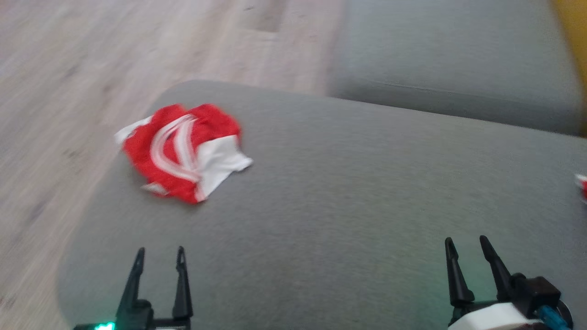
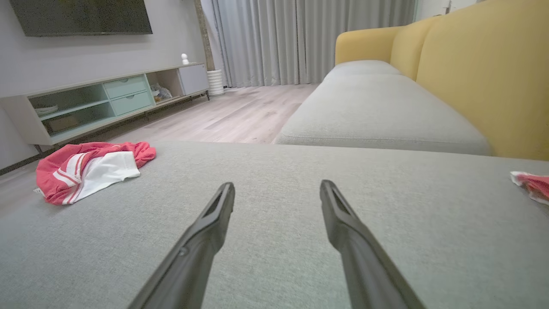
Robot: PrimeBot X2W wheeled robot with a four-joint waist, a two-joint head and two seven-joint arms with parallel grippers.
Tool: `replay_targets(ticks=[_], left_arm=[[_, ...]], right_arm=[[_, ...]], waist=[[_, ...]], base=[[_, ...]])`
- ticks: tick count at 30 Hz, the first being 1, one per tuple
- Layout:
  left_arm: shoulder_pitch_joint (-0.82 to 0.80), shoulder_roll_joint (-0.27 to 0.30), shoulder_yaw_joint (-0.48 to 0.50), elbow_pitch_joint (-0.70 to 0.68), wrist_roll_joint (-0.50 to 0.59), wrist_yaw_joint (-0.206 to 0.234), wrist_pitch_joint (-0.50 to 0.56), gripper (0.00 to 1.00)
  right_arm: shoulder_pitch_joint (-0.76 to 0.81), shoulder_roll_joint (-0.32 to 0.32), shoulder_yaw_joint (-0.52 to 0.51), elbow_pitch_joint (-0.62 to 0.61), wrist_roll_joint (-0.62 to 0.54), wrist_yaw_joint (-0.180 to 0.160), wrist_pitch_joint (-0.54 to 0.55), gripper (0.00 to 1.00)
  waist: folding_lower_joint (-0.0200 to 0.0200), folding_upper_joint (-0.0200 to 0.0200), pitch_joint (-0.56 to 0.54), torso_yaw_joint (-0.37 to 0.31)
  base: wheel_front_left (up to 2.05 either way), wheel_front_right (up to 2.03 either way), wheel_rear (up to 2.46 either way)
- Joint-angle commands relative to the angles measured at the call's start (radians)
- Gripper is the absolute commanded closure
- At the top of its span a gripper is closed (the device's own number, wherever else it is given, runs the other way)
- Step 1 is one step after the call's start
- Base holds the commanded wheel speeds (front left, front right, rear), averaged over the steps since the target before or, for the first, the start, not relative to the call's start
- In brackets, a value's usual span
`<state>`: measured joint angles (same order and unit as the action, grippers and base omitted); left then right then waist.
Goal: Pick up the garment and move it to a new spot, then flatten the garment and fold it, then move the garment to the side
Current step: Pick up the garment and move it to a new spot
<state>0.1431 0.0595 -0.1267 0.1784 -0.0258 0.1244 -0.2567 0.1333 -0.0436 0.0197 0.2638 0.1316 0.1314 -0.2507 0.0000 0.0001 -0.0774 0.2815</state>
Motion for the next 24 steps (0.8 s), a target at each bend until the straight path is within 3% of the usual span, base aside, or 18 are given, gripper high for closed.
replay_targets(ticks=[1,8,12,16,19,24], left_arm=[[-0.031,0.009,0.040,-0.039,0.003,0.007,-0.005,0.00],[-0.016,0.012,0.062,-0.082,-0.001,0.011,-0.005,0.00],[-0.061,0.006,0.054,-0.102,-0.005,0.007,-0.005,0.00],[-0.181,-0.001,0.027,-0.101,-0.002,0.010,-0.005,0.00],[-0.297,-0.005,0.001,-0.043,-0.011,0.005,-0.005,0.00],[-0.534,-0.008,-0.025,0.177,-0.052,-0.017,-0.005,0.00]], right_arm=[[-0.047,-0.007,0.016,-0.035,-0.005,-0.001,-0.011,0.00],[-0.077,-0.007,0.004,-0.029,-0.043,-0.001,-0.011,0.00],[-0.085,-0.009,-0.019,-0.032,-0.084,-0.001,-0.011,0.00],[-0.106,-0.055,-0.027,-0.043,-0.114,-0.001,-0.011,0.00],[-0.127,-0.108,-0.033,-0.056,-0.126,-0.001,-0.011,0.00],[-0.173,-0.201,-0.044,-0.079,-0.140,-0.001,-0.011,0.00]], waist=[[0.0000,-0.0001,0.025,0.101],[0.0000,-0.0001,0.076,0.190],[0.0000,-0.0001,0.131,0.200],[0.0000,-0.0001,0.224,0.189],[0.0000,-0.0001,0.301,0.171],[0.0000,-0.0001,0.412,0.138]], base=[[0.00,0.00,0.00],[0.00,0.00,0.00],[0.00,0.00,0.00],[0.00,0.00,0.00],[0.00,0.00,0.00],[0.00,0.00,0.00]])
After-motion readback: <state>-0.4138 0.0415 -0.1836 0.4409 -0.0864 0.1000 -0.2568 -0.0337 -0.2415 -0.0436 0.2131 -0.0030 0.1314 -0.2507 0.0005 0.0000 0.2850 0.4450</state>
